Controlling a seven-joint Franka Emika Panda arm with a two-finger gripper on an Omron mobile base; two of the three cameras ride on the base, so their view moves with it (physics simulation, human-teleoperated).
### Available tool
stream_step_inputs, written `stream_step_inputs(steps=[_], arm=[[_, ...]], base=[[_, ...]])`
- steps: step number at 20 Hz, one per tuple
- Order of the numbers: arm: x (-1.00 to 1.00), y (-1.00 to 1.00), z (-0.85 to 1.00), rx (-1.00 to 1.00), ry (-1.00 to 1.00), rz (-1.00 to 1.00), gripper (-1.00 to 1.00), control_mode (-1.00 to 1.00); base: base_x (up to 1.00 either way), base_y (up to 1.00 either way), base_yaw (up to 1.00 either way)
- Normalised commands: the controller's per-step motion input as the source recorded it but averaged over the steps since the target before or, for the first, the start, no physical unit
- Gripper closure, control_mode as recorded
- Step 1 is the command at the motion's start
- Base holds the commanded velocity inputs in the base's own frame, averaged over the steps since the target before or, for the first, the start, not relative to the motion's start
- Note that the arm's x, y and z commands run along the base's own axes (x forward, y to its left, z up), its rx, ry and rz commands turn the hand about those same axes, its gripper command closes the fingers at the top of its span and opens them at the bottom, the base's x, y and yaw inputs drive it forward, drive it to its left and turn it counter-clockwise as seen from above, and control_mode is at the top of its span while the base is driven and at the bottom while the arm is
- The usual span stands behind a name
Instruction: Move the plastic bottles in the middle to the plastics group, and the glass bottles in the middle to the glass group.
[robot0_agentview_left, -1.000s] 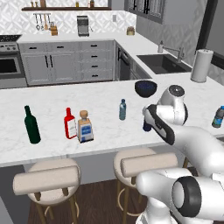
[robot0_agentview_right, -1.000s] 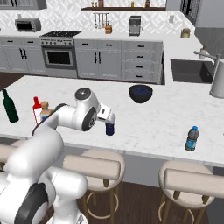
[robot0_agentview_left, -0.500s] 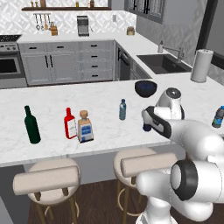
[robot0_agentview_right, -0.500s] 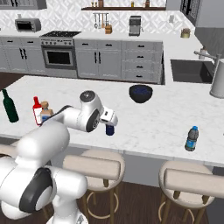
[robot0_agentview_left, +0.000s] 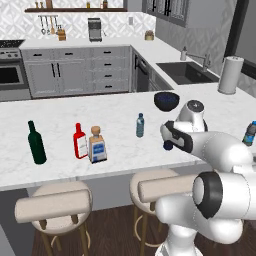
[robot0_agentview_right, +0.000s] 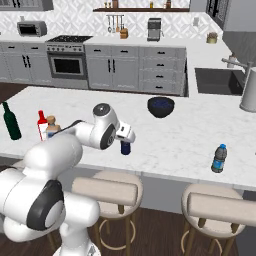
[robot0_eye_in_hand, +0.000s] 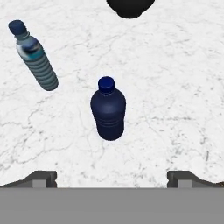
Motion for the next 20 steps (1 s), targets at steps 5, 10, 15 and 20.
stream_step_inputs(steps=[5, 10, 15, 20], arm=[[0.10, 0.00, -0.07, 0.00, 0.00, 0.00, -1.00, -1.00], [0.08, 0.00, -0.12, 0.00, 0.00, 0.00, -1.00, -1.00], [0.10, -0.01, -0.11, 0.00, 0.00, 0.00, -1.00, -1.00], [0.15, -0.08, -0.06, 0.00, 0.00, 0.00, -1.00, -1.00]], base=[[0.00, 0.00, 0.00], [0.00, 0.00, 0.00], [0.00, 0.00, 0.00], [0.00, 0.00, 0.00]])
